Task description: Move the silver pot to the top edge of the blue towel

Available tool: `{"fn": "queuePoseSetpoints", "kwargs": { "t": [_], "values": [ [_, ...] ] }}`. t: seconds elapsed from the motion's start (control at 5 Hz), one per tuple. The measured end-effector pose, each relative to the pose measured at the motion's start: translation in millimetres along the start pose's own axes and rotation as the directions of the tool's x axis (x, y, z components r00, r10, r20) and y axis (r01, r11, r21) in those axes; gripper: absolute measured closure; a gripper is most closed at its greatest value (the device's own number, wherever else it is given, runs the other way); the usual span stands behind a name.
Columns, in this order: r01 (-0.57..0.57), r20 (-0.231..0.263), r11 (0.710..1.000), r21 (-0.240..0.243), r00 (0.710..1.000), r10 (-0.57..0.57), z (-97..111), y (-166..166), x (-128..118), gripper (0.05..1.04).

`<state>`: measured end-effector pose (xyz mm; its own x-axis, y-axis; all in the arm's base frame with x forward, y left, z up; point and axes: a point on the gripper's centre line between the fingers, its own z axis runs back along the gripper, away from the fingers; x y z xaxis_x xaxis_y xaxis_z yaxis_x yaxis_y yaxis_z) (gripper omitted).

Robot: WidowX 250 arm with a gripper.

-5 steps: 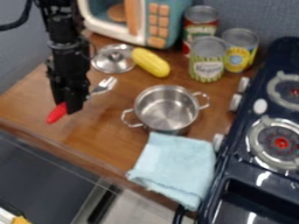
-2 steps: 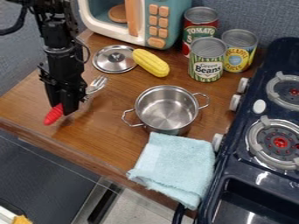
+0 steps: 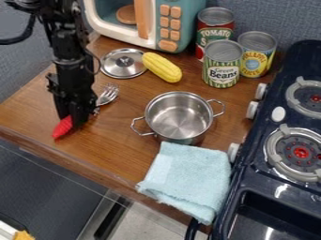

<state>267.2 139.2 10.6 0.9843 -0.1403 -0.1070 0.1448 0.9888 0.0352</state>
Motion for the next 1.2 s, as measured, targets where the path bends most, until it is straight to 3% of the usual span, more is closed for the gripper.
{"fn": "queuePoseSetpoints", "kwargs": {
  "t": [0.2, 0.4, 0.6, 0.8, 1.0, 1.2],
  "values": [
    [-0.008, -0.010, 1.000, 0.003, 1.000, 0.008, -3.4, 2.2, 2.7, 0.700],
    [0.003, -0.026, 1.000, 0.016, 1.000, -0.003, -3.9, 2.2, 2.4, 0.626],
    [0.012, -0.037, 1.000, 0.019, 0.999, -0.011, -4.2, 2.0, 1.4, 0.312],
    [0.024, -0.020, 1.000, -0.016, 1.000, -0.024, -4.0, -0.9, 1.7, 0.089],
    [0.025, -0.004, 0.999, -0.037, 1.000, -0.025, -2.7, -0.6, -0.1, 0.082],
    [0.048, 0.078, 0.996, -0.069, 0.996, -0.043, 20.9, -5.0, -4.7, 0.083]
  ]
}}
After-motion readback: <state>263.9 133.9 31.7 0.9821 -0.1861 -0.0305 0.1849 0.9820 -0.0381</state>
